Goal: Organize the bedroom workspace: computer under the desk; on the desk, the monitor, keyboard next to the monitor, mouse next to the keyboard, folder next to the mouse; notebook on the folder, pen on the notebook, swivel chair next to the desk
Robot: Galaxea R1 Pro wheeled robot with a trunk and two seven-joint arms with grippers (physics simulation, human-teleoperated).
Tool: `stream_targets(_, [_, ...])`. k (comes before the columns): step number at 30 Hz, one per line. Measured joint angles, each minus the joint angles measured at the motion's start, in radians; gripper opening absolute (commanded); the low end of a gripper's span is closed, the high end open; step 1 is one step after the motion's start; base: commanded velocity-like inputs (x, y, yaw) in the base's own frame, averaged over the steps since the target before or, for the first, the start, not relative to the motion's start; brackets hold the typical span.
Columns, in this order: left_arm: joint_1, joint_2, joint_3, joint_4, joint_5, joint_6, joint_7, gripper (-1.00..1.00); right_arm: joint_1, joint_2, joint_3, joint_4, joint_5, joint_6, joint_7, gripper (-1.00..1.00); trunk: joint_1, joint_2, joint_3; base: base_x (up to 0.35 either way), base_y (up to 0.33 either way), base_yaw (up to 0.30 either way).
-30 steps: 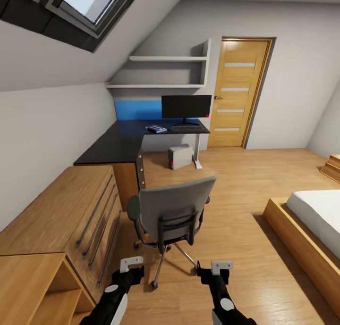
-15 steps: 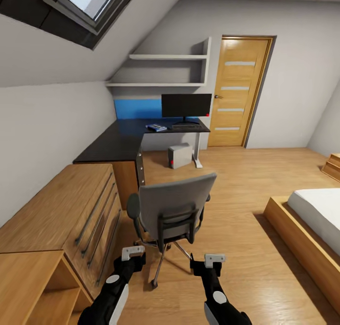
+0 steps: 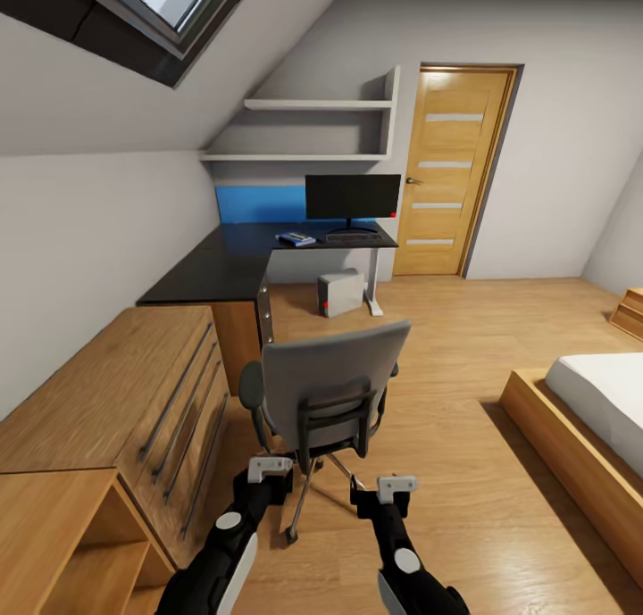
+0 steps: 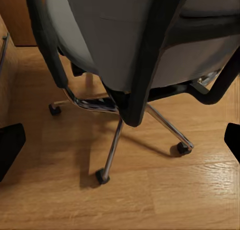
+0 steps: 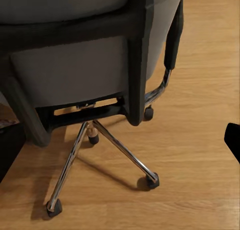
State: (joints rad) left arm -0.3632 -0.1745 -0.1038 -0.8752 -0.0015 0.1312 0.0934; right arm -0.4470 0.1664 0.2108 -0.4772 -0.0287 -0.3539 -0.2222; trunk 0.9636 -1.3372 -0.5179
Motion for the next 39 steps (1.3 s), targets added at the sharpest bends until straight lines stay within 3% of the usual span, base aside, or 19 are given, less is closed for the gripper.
stream_targets(9, [0.000, 0.000, -0.008, 0.085, 0.027, -0.007, -0.001, 1.00, 0.000, -0.006, 0.045, -0.002, 0.003, -0.037, 0.000, 1.00, 0.035, -0.063, -0.028, 0.000, 0.000, 0.000])
stream_targets(17, [0.000, 0.000, -0.008, 0.100, 0.031, -0.008, 0.005, 1.00, 0.000, -0.009, 0.049, -0.001, 0.004, -0.049, 0.000, 1.00, 0.065, -0.119, -0.053, 0.000, 0.000, 0.000])
stream_targets(27, [0.000, 0.000, -0.006, 0.102, 0.040, -0.011, 0.071, 1.00, 0.000, -0.009, 0.049, 0.001, 0.004, -0.050, 0.000, 1.00, 0.104, -0.189, -0.085, 0.000, 0.000, 0.000])
stream_targets(39, [0.000, 0.000, -0.007, 0.101, 0.046, -0.018, 0.084, 1.00, 0.000, -0.009, 0.050, 0.001, 0.004, -0.051, 0.000, 1.00, 0.150, -0.273, -0.122, 0.000, 0.000, 0.000])
